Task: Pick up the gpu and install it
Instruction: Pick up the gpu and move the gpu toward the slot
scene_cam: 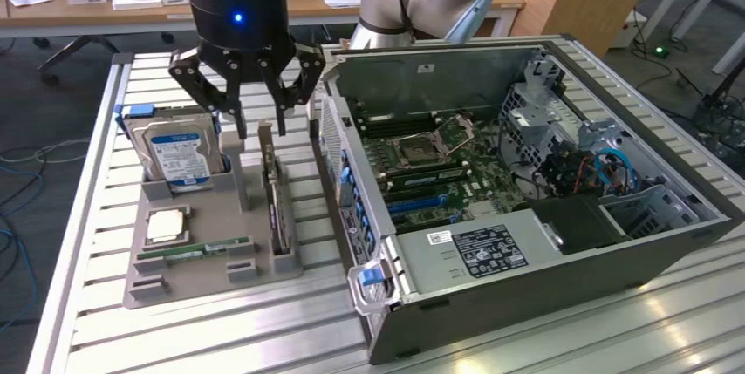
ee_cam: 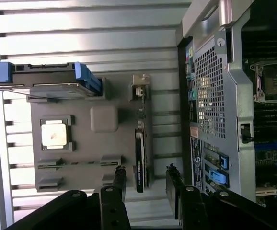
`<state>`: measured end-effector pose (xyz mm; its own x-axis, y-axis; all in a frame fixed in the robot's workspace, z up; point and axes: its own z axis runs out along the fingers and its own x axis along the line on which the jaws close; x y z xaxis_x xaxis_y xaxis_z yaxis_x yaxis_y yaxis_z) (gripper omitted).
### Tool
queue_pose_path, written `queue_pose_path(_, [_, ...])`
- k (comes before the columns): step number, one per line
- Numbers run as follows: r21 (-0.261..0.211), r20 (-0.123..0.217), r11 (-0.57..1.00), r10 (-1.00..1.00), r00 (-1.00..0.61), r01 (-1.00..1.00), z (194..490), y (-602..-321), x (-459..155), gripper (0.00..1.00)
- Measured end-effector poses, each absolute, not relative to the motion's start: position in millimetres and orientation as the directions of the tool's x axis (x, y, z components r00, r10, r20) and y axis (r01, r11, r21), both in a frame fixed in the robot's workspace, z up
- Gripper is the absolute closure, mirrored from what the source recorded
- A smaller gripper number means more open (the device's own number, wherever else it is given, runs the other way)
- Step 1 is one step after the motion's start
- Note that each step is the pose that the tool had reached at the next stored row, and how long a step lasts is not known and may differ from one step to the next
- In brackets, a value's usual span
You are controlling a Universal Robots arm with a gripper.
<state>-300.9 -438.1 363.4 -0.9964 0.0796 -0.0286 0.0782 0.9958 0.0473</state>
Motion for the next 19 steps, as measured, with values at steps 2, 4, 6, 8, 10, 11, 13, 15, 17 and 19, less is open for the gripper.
queue_pose_path(2, [0.047,-0.029,0.996,0.08,-0.996,0.078,360,-438,-301,0.53])
queue_pose_path(4, [0.047,-0.029,0.996,0.08,-0.996,0.078,356,-438,-301,0.53])
queue_pose_path(6, [0.047,-0.029,0.996,0.08,-0.996,0.078,353,-438,-301,0.53])
queue_pose_path(8, [0.047,-0.029,0.996,0.08,-0.996,0.078,349,-438,-301,0.53])
queue_pose_path(10, [0.047,-0.029,0.996,0.08,-0.996,0.078,346,-438,-301,0.53])
queue_pose_path(11, [0.047,-0.029,0.996,0.08,-0.996,0.078,344,-438,-301,0.53])
queue_pose_path(13, [0.047,-0.029,0.996,0.08,-0.996,0.078,341,-438,-301,0.53])
queue_pose_path(15, [0.047,-0.029,0.996,0.08,-0.996,0.078,338,-438,-301,0.53])
queue_pose_path(17, [0.047,-0.029,0.996,0.08,-0.996,0.078,335,-438,-301,0.53])
queue_pose_path(19, [0.047,-0.029,0.996,0.08,-0.996,0.078,332,-438,-301,0.53])
